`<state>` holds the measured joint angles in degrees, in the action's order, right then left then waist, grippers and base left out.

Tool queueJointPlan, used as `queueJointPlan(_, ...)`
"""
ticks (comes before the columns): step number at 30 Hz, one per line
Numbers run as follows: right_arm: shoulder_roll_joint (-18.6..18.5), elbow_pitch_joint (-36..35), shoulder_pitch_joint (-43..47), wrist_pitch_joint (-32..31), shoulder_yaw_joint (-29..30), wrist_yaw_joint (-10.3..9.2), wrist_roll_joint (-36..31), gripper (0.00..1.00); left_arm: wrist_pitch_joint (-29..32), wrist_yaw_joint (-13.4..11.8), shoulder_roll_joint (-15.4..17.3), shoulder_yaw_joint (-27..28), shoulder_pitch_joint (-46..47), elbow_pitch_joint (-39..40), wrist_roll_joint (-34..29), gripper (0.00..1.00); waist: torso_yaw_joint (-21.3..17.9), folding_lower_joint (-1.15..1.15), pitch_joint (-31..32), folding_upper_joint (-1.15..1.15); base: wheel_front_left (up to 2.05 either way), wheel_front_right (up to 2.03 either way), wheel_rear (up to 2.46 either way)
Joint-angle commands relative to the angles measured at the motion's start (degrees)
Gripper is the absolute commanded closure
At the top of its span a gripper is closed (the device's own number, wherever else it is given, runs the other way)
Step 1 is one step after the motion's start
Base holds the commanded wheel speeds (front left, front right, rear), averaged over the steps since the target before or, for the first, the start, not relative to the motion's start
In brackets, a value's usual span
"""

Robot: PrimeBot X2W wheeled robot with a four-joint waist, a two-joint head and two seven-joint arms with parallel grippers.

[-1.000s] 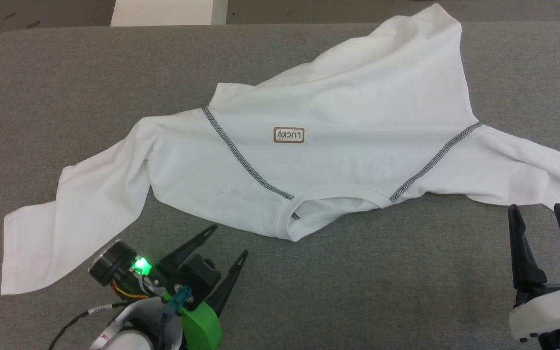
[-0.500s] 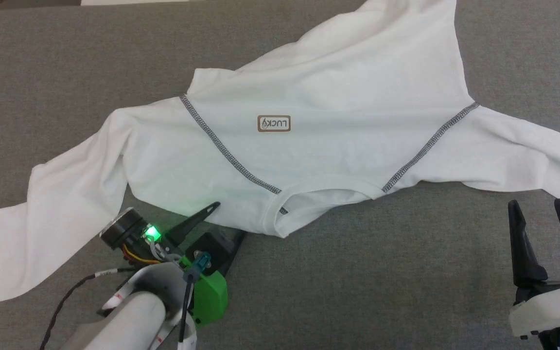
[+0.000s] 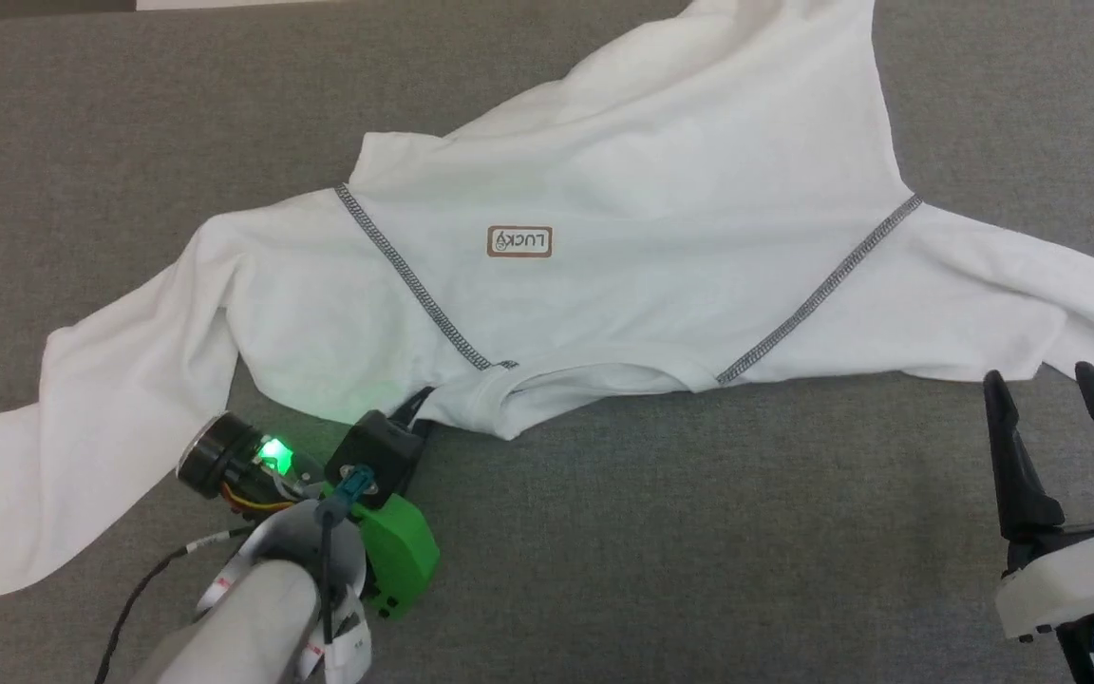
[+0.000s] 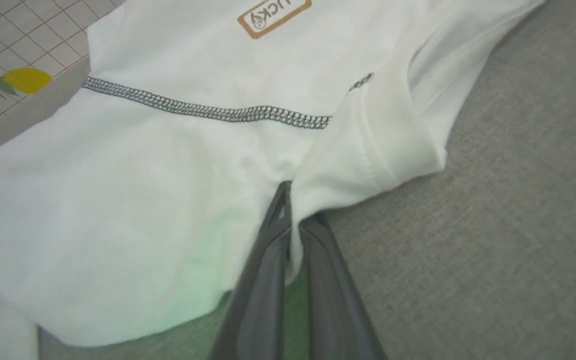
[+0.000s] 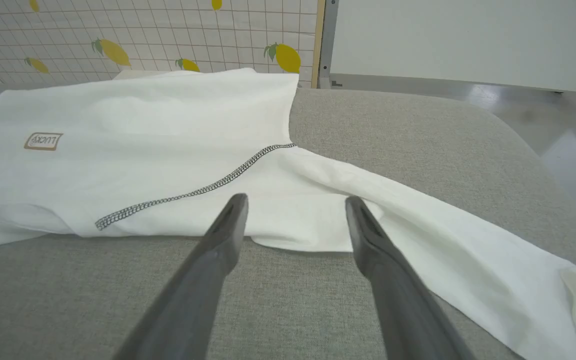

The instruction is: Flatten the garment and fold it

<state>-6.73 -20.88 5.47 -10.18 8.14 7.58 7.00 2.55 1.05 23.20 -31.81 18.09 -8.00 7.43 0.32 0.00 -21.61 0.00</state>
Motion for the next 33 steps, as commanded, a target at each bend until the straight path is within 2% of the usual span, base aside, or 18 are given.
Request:
queueJointPlan(1, -1.5, 0.3, -1.3, -0.7, -1.1, -0.09, -0.4, 0.0, -0.5, -0.7, 0.4, 0.7, -1.3, 0.2, 1.0, 1.0, 0.8, 0.0, 0.8, 0.0, 0.0, 0.0, 0.0)
queueJointPlan(5, -8.5, 1.5, -2.6, -4.7, -5.8, -0.09, -0.3, 0.0, -0.8, -1.6, 0.9, 1.6, -2.3, 2.5, 1.8, 1.0, 1.9, 0.0, 1.0, 0.0, 0.0, 0.0, 0.0)
queueJointPlan(10, -20.6, 2.9, -4.4, -10.8, -15.0, -0.09, 2.8, 0.0, -0.3, -1.4, 0.3, 1.1, -1.8, 4.3, 2.5, 1.0, 3.3, 0.0, 0.1, 0.0, 0.0, 0.0, 0.0)
queueJointPlan(14, -26.9, 3.7, -7.8, -12.0, -20.6, -0.09, 4.2, 0.0, -0.3, -1.3, -0.8, 0.3, -0.8, 4.4, 2.5, 1.0, 4.1, 0.0, -1.1, 0.0, 0.0, 0.0, 0.0)
queueJointPlan(21, -32.8, 7.2, -15.2, -11.7, -29.4, -0.09, 4.5, 0.0, -0.7, -1.1, -2.3, -0.7, 1.1, 3.8, 2.6, 1.0, 5.6, 0.0, -3.4, 0.0, 0.0, 0.0, 0.0)
queueJointPlan(27, -34.6, 11.6, -20.4, -11.2, -36.0, -0.09, 4.7, 0.0, -1.2, -0.9, -3.1, -1.4, 2.6, 3.0, 2.6, 1.0, 7.1, 0.0, -4.7, 0.0, 0.0, 0.0, 0.0)
queueJointPlan(30, -34.5, 14.1, -22.5, -10.4, -37.6, -0.09, 3.8, 0.81, -1.6, -1.0, -3.3, -1.3, 2.9, 2.5, 2.8, 1.0, 7.5, 0.0, -4.7, 0.0, 0.0, 0.0, 0.0)
queueJointPlan(31, -34.3, 15.0, -23.1, -9.7, -37.8, -0.09, 3.3, 1.0, -1.8, -1.1, -3.3, -1.3, 3.0, 2.3, 2.9, 1.0, 7.5, 0.0, -4.6, 0.0, 0.0, 0.0, 0.0)
queueJointPlan(33, -33.6, 16.9, -24.0, -8.4, -37.4, -0.09, 2.3, 1.0, -2.4, -1.3, -3.5, -1.1, 3.0, 1.9, 3.2, 1.0, 7.6, 0.0, -4.2, 0.0, 0.0, 0.0, 0.0)
